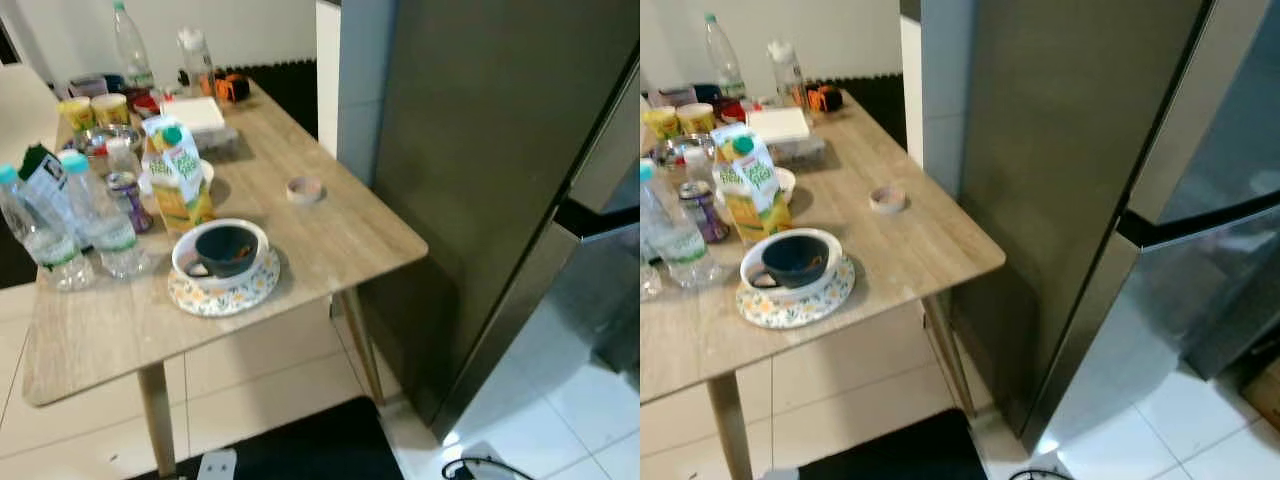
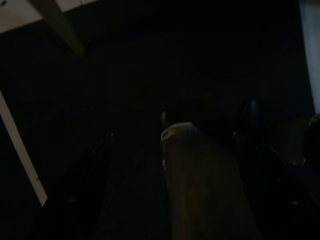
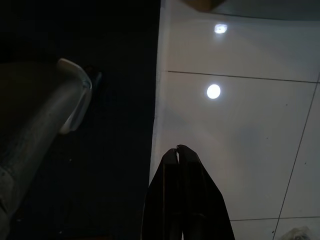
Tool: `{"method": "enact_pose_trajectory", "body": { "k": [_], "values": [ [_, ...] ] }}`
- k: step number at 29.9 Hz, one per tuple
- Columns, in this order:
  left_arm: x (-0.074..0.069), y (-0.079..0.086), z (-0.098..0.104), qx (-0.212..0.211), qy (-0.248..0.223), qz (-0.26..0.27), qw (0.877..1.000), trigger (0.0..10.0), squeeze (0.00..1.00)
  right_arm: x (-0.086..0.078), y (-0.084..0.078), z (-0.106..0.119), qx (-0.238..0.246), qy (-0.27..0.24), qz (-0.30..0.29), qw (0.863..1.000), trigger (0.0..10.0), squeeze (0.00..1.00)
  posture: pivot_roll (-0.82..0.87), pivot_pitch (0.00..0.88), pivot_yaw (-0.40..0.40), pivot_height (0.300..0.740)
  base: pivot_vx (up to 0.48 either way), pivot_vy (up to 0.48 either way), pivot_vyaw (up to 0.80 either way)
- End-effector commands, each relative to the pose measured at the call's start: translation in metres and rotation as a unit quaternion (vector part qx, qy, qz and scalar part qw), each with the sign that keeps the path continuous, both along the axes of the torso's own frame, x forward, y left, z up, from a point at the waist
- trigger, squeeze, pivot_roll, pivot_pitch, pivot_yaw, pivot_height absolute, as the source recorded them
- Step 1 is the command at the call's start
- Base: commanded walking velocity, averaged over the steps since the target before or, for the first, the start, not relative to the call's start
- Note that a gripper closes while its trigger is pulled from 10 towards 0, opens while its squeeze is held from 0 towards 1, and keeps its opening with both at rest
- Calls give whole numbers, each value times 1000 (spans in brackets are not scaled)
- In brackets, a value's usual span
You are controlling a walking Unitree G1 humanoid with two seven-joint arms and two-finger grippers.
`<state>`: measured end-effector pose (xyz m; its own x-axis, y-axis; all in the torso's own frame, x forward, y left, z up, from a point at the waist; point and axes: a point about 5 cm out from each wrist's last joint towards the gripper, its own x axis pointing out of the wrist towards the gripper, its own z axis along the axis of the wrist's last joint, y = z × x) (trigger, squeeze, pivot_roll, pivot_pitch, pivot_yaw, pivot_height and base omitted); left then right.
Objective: Restocking fridge
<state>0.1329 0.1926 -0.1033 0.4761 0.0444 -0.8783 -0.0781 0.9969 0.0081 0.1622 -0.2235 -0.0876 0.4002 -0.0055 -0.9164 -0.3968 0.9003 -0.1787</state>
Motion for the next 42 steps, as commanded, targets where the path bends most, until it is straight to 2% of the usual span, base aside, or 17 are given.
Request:
{"method": "enact_pose_trajectory", "body": {
  "k": [1,15,16,17,18,19,21,23,25,26,27,29,30,31,38,40,42],
  "values": [
    [-6,4,-1,9,8,8,1000,10000,0,-2,3,-2,5,4,-1,1000,10000,0,-71,0,-17,740,0,0,0],
    [35,62,28,64,-100,178,977,10000,12,-3,3,-2,8,2,-11,1000,10000,0,-73,0,-11,740,0,0,0],
    [38,72,34,76,-113,202,970,10000,443,-3,2,-2,8,2,-11,1000,10000,0,-70,0,-9,740,0,0,0],
    [38,72,34,76,-113,202,970,10000,443,-3,2,-2,8,2,-11,1000,10000,0,-70,0,-9,740,0,0,0],
    [39,97,44,97,-134,276,947,10000,1000,-3,2,-2,8,1,-13,1000,10000,0,-68,0,-10,740,0,0,0],
    [39,97,44,97,-134,276,947,10000,1000,-3,2,-2,8,1,-13,1000,10000,0,-68,0,-10,740,0,0,0],
    [35,123,55,123,-152,348,917,10000,1000,-3,2,-2,8,1,-13,1000,10000,0,-65,0,-12,740,0,0,0],
    [21,166,76,168,-173,477,845,10000,1000,-2,2,-1,8,0,-14,1000,10000,0,-63,0,-12,740,0,0,0],
    [21,166,76,168,-173,477,845,10000,1000,-2,2,-1,8,0,-14,1000,10000,0,-63,0,-12,740,0,0,0],
    [14,180,83,184,-178,516,818,10000,1000,-2,2,-1,8,0,-13,1000,10000,0,-63,0,-12,740,0,0,0],
    [14,180,83,184,-178,516,818,10000,1000,-2,2,-1,8,0,-13,1000,10000,0,-63,0,-12,740,0,0,0],
    [9,204,104,216,-208,571,764,10000,1000,-1,3,-1,9,0,-12,1000,10000,0,-51,0,-20,740,0,0,0],
    [9,204,104,216,-208,571,764,10000,1000,-1,3,-1,9,0,-12,1000,10000,0,-51,0,-20,740,0,0,0],
    [13,233,138,245,-269,605,708,10000,1000,0,4,-1,11,0,-10,1000,10000,0,-44,0,-22,740,0,0,0],
    [27,258,183,255,-355,610,661,10000,1000,1,5,-1,12,0,-9,1000,10000,0,-40,0,-21,740,0,0,0],
    [45,264,209,231,-425,584,652,10000,1000,0,6,-1,13,0,-9,1000,10000,0,-36,0,-21,740,0,0,0],
    [101,255,277,149,-593,460,644,10000,1000,-1,7,-2,14,2,-10,1000,10000,0,-33,0,-17,740,0,0,0]
  ]
}}
